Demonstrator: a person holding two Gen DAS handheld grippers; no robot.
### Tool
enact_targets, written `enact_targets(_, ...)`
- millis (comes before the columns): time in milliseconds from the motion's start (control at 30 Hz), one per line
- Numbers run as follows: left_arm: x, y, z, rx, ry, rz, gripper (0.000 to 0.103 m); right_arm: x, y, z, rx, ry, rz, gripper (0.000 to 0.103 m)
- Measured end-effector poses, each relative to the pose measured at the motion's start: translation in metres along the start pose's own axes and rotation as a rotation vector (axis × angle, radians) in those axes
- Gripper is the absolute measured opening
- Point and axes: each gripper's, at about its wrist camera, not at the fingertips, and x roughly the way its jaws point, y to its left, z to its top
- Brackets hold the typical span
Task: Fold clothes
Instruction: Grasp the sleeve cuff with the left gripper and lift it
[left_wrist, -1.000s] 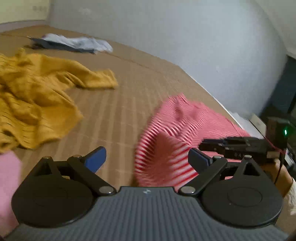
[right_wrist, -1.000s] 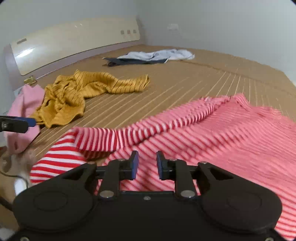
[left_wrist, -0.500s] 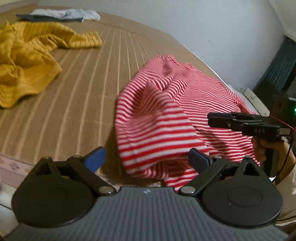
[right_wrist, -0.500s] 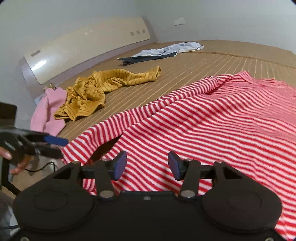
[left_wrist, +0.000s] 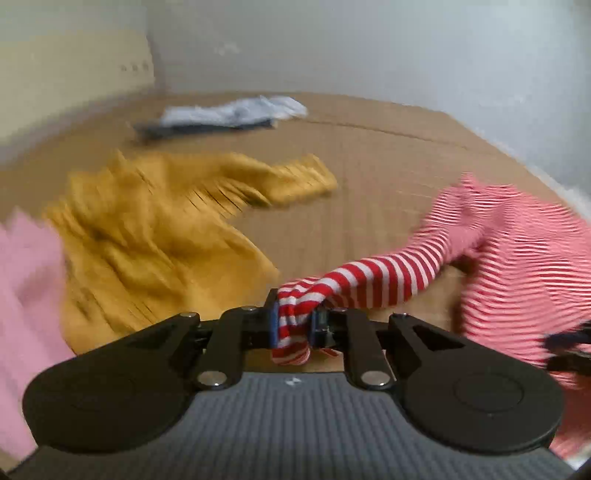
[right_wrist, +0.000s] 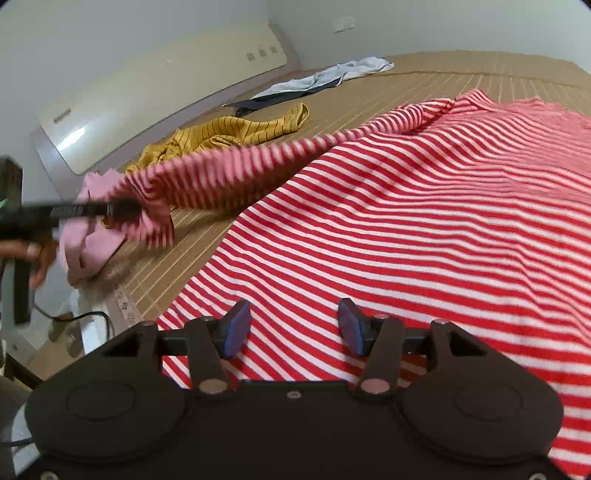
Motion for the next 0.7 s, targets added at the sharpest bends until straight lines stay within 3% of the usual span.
enact_targets(67,0.015,-0.001,0.027,0.124,0.004,0.117,0.017,-0.002,-0.006,-0.001,0.004,-0.001,0.025,0.055)
enact_targets(133,0.032,0.004,0.052,0.163,0.002,0.203,0.017,-0.004,-0.012,-0.002,0.023,-0.009,0.05,0.055)
enact_targets(233,0.059,0.021,0.085,0.104,0.016,0.249,0.021,-0.006,-0.019,-0.005,0.041,-0.022,0.077,0.055)
enact_targets(300,0.074,0.034,0.094,0.048,0.063,0.245,0.032,-0.007,-0.019,-0.007,0.031,-0.029,0.078,0.054)
enact_targets(400,0.086,0.055,0.091,-0.053,0.108,0.28,0.047,-0.008,-0.017,-0.009,0.007,-0.038,0.074,0.054)
enact_targets(467,0.082,0.083,0.082,-0.138,0.139,0.345,0.048,-0.008,-0.017,-0.01,-0.002,-0.042,0.072,0.054)
enact_targets(533,0.074,0.099,0.073,-0.132,0.16,0.399,0.048,-0.008,-0.017,-0.01,0.006,-0.044,0.079,0.054)
enact_targets(633,0.051,0.087,0.063,0.014,0.13,0.346,0.051,-0.008,-0.019,-0.011,0.021,-0.048,0.093,0.054)
enact_targets(700,0.035,0.057,0.055,0.17,0.064,0.246,0.061,-0.006,-0.018,-0.011,0.03,-0.052,0.1,0.054)
